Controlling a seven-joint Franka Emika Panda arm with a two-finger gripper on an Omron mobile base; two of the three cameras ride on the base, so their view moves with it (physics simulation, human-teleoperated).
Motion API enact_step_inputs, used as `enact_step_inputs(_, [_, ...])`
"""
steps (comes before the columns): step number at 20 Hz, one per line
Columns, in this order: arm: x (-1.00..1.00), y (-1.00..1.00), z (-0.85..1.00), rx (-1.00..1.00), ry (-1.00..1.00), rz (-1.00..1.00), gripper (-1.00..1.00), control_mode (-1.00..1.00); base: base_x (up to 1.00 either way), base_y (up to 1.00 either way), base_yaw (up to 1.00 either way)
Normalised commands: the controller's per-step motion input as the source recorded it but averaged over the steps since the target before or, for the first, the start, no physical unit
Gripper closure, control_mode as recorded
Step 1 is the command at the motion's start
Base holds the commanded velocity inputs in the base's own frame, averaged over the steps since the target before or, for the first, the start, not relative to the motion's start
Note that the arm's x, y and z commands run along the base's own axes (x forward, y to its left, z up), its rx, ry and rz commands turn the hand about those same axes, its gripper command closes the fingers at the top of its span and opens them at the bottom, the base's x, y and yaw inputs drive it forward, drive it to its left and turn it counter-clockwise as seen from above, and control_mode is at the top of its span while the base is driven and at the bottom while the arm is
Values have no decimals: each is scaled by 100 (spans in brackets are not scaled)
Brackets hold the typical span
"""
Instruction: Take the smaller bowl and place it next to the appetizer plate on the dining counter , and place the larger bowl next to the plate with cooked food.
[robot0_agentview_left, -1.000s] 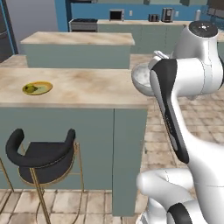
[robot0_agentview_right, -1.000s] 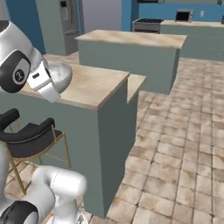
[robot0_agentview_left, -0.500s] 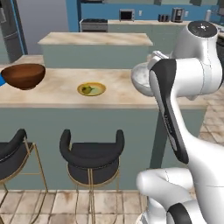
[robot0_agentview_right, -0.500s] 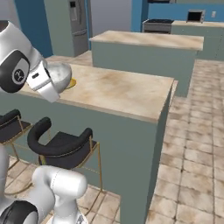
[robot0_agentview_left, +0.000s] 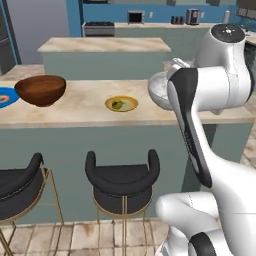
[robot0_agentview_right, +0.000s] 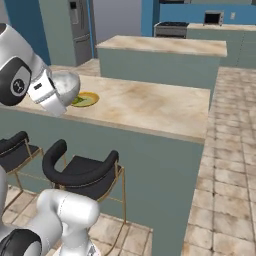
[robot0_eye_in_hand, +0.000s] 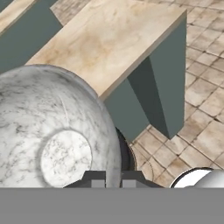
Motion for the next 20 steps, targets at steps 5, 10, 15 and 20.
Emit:
enact_step_inputs(5, [0, 0, 0, 0, 0, 0, 100, 100, 46, 1, -24])
enact_step_inputs(10, [0, 0, 0, 0, 0, 0, 100, 100, 79, 12, -20])
enact_step_inputs(15, [0, 0, 0, 0, 0, 0, 100, 100, 99, 46, -11])
enact_step_inputs(20, [0, 0, 0, 0, 0, 0, 100, 100, 84, 56, -7])
